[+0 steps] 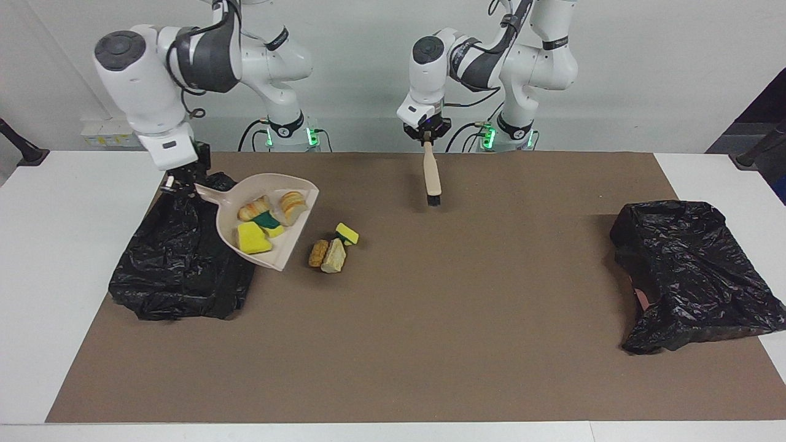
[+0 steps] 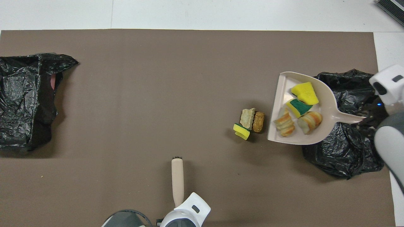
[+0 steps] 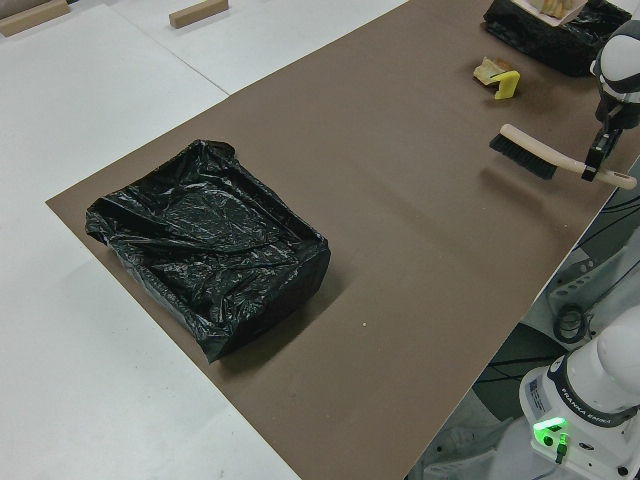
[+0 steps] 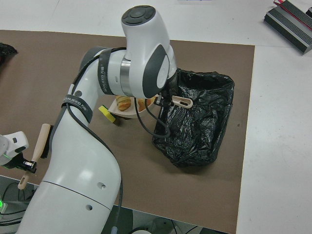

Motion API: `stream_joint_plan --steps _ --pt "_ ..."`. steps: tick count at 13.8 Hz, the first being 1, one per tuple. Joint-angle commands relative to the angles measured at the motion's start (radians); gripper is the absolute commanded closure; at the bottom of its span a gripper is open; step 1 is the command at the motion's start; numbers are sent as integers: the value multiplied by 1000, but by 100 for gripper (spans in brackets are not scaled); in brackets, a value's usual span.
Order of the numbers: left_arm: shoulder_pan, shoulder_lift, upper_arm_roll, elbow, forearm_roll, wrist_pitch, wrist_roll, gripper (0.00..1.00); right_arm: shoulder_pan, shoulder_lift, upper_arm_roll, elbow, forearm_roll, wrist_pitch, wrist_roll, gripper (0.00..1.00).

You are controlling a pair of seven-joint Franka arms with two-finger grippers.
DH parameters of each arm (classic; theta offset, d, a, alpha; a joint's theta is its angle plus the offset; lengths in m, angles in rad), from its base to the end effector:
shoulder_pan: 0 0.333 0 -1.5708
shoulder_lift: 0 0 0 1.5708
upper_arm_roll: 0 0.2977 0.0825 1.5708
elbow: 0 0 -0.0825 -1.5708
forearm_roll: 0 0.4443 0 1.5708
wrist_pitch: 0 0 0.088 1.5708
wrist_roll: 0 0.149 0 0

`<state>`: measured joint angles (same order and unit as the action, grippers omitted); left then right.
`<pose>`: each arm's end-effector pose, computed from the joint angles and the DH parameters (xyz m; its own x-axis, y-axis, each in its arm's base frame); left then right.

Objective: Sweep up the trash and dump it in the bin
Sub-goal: 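Tip the dustpan over the black bag nearest the right gripper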

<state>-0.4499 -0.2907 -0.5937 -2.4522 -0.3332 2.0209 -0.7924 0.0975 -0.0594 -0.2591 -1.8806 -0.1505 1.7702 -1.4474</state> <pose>0.2278 -0.4187 0.2803 0.9783 -0.0377 -0.2037 -0.0495 -0.9974 -0.0531 0.5853 -0.1165 0.4515 0.2430 0.9605 -0.1359 0.9675 -0.2501 -0.0382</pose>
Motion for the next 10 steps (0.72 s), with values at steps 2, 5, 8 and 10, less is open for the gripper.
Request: stream_joint_plan --steps 2,5,8,10 --pt "14 -28 -60 -62 -66 73 8 100 5 -7 -52 9 -208 -18 -117 100" --pt "14 -24 -60 -74 -69 79 10 100 14 -25 -51 -17 -410 -3 -157 100" --pt "13 -7 -60 -96 -79 130 21 100 25 -75 -12 -104 -628 96 -194 100" --pt "11 -2 -60 -106 -79 130 30 94 27 -117 4 -161 -684 109 -209 100"
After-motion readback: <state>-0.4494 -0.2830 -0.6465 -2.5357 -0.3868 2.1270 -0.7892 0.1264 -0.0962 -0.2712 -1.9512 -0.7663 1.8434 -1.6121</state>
